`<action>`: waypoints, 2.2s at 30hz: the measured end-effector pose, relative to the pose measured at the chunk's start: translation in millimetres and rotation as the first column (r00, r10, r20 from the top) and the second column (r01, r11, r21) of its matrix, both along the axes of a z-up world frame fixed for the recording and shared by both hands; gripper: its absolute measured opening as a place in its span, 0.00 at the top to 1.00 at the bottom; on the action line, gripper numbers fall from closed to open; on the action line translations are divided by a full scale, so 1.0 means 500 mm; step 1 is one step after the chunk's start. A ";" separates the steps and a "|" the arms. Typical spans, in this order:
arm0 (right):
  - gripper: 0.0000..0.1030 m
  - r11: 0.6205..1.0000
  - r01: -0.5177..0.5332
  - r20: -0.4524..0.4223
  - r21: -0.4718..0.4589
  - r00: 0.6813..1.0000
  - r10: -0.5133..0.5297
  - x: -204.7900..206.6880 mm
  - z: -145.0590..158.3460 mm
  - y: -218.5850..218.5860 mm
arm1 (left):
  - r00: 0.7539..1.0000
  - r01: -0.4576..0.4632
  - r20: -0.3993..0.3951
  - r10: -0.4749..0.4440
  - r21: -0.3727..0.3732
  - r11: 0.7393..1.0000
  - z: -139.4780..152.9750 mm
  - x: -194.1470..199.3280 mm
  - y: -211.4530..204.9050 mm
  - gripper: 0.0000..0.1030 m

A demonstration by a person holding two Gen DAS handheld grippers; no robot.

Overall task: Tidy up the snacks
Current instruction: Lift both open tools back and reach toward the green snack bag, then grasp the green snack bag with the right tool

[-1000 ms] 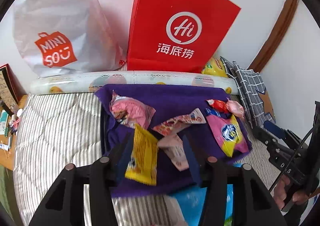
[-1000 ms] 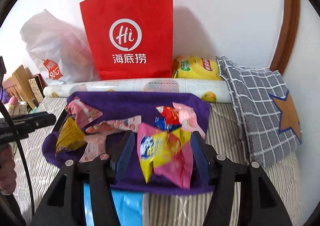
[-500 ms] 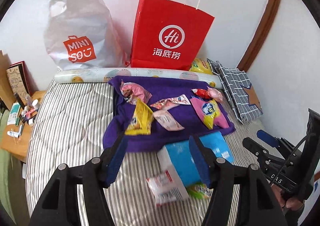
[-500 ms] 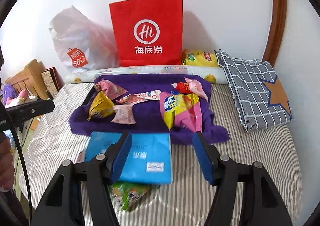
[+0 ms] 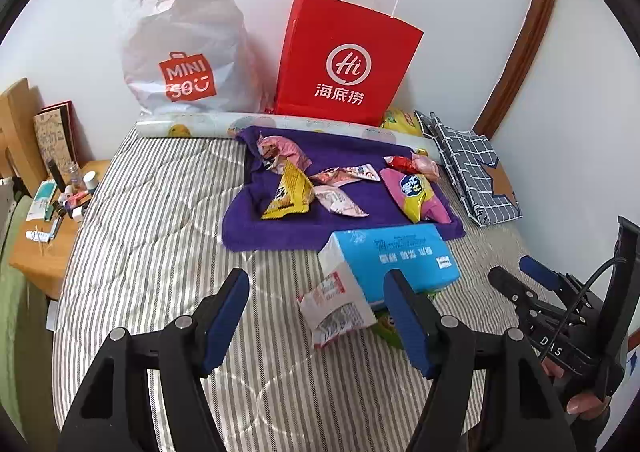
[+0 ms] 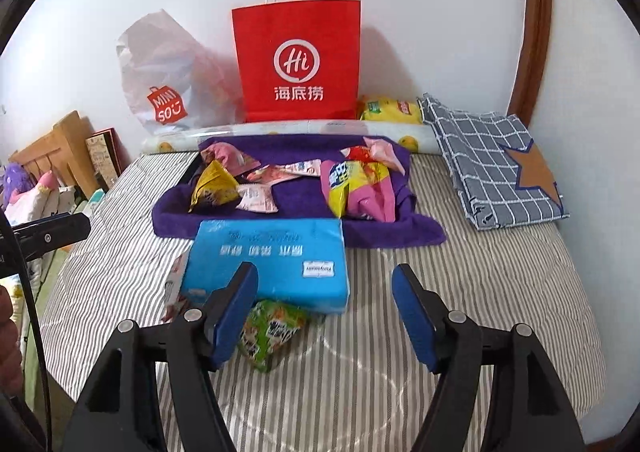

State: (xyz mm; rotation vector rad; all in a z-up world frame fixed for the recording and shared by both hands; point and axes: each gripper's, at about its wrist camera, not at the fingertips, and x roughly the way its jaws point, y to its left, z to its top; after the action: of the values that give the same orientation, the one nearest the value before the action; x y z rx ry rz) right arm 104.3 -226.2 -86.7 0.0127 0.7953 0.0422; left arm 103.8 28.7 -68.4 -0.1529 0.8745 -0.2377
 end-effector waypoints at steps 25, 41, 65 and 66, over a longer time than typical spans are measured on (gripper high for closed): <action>0.33 0.999 0.004 -0.034 0.045 0.999 -0.002 -0.040 -0.028 -0.005 | 1.000 0.002 0.007 -0.002 -0.010 1.000 -0.009 -0.033 0.019 0.34; 0.39 0.997 -0.015 -0.085 0.074 0.996 0.021 -0.013 -0.072 0.012 | 1.000 0.015 -0.010 -0.015 0.002 1.000 -0.023 -0.012 0.020 0.34; 0.42 0.995 -0.050 -0.159 0.084 0.985 0.063 0.012 -0.133 0.069 | 0.999 0.004 -0.042 -0.005 -0.021 1.000 -0.061 0.013 0.058 0.34; 0.42 0.995 -0.048 -0.164 0.085 0.985 0.062 0.014 -0.136 0.071 | 0.999 0.004 -0.044 -0.005 -0.023 1.000 -0.063 0.014 0.060 0.34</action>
State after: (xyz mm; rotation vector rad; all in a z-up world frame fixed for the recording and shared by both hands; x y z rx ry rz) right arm 111.5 -190.6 -154.9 0.0718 0.9607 0.1272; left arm 110.9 58.6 -100.1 -0.1787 0.9165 -0.2494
